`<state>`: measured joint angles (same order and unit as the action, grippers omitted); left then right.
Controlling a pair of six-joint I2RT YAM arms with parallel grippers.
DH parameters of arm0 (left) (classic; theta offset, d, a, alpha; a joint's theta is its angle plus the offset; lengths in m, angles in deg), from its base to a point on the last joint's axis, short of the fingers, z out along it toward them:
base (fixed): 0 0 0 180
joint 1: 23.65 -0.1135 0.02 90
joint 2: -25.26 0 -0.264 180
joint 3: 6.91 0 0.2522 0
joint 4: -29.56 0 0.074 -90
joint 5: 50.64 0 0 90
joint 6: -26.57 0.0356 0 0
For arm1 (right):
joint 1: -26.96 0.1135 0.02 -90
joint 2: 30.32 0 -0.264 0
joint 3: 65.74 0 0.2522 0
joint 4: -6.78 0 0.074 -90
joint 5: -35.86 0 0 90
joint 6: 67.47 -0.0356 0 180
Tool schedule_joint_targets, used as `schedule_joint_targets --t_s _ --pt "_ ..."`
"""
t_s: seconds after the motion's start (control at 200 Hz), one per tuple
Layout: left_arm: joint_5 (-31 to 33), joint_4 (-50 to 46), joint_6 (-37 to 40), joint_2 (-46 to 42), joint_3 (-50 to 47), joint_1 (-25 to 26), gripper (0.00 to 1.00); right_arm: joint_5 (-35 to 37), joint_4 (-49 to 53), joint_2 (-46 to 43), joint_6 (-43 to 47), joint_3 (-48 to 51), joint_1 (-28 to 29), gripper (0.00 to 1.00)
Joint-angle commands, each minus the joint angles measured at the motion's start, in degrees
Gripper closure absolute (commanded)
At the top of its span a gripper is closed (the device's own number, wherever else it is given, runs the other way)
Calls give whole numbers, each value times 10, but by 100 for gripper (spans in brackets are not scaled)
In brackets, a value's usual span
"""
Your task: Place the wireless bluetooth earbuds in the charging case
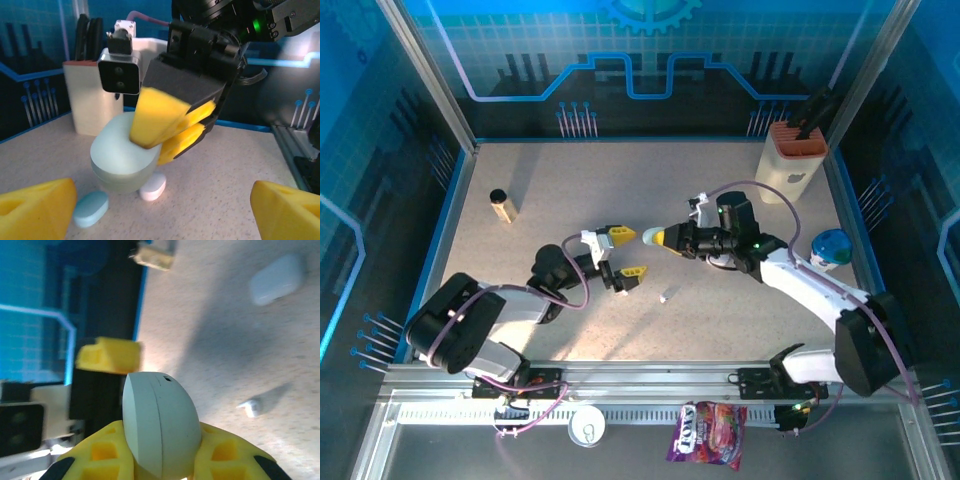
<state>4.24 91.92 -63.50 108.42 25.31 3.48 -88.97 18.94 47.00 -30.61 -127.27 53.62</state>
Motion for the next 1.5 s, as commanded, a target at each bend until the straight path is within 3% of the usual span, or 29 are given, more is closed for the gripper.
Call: schedule_joint_targets --t_s 0.0,0.325,0.565,0.73,0.835,1.096,1.216,1.496 --pt "26 -41 12 -40 -19 -11 6 73 77 51 82 -46 -8 89" --pt "155 -320 63 -174 -10 -16 1 120 58 240 104 -129 1 88" --pt "221 -405 46 -210 1 -17 1 121 60 328 109 -176 4 85" --pt "248 -450 51 -211 18 -17 1 126 69 358 119 -189 4 73" --pt "247 -559 66 -203 73 -18 4 130 80 348 127 -188 0 59" --pt "273 -760 258 -114 206 -26 3 169 150 244 178 -168 -4 38" --pt "272 -820 310 -47 271 -29 8 162 154 184 180 -129 -4 34" --pt "256 -964 345 140 451 -47 13 183 183 59 187 -48 -7 31"
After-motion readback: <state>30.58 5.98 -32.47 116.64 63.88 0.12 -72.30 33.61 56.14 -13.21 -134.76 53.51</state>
